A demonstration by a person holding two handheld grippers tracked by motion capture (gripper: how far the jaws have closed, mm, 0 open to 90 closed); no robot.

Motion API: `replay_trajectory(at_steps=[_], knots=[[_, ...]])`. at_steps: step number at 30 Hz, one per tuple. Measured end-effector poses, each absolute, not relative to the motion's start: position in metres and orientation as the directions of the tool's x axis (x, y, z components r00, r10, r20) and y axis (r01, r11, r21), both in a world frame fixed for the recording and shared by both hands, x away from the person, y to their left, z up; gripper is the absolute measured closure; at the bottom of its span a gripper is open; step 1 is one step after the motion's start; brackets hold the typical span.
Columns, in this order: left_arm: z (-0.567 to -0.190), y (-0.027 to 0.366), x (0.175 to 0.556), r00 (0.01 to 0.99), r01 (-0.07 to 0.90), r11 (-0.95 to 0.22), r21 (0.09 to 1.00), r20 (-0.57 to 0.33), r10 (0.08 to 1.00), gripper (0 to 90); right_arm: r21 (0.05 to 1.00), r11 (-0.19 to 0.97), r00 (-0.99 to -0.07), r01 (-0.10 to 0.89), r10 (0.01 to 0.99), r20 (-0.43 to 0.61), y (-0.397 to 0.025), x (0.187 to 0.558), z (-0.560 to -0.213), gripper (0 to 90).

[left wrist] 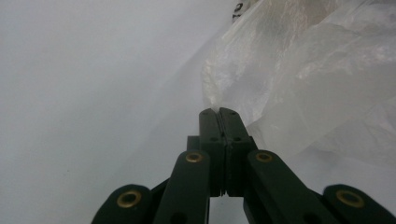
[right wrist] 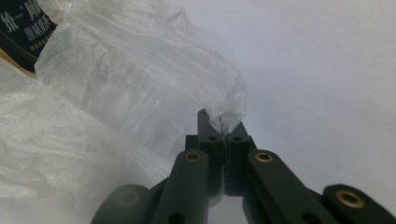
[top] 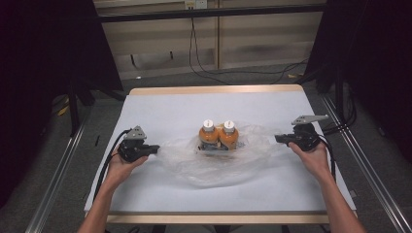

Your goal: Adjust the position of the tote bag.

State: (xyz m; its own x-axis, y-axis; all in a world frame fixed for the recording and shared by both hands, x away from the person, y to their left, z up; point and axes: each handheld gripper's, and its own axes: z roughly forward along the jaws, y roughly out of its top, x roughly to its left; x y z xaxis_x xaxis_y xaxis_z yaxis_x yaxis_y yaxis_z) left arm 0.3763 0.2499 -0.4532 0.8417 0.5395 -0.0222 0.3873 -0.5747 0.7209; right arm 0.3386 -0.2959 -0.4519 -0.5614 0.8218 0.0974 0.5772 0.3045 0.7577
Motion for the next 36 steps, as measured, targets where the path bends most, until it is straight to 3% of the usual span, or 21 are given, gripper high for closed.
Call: replay_trajectory(at_steps=[22,27,36], knots=[[-0.474,0.254,0.378,0.841,0.435,-0.601,0.671,-0.065,0.537,89.1,0.679,0.383,-0.574,0.626,0.816,0.068,-0.292,0.340,-0.481,88.5],[-0.472,0.253,0.377,0.839,0.435,-0.585,0.684,-0.073,0.539,86.8,0.689,0.375,-0.569,0.620,0.820,0.066,-0.289,0.338,-0.480,75.5],[-0.450,0.257,0.373,0.834,0.413,-0.487,0.769,-0.104,0.543,62.7,0.783,0.300,-0.594,0.544,0.797,0.107,-0.287,0.332,-0.459,49.9]])
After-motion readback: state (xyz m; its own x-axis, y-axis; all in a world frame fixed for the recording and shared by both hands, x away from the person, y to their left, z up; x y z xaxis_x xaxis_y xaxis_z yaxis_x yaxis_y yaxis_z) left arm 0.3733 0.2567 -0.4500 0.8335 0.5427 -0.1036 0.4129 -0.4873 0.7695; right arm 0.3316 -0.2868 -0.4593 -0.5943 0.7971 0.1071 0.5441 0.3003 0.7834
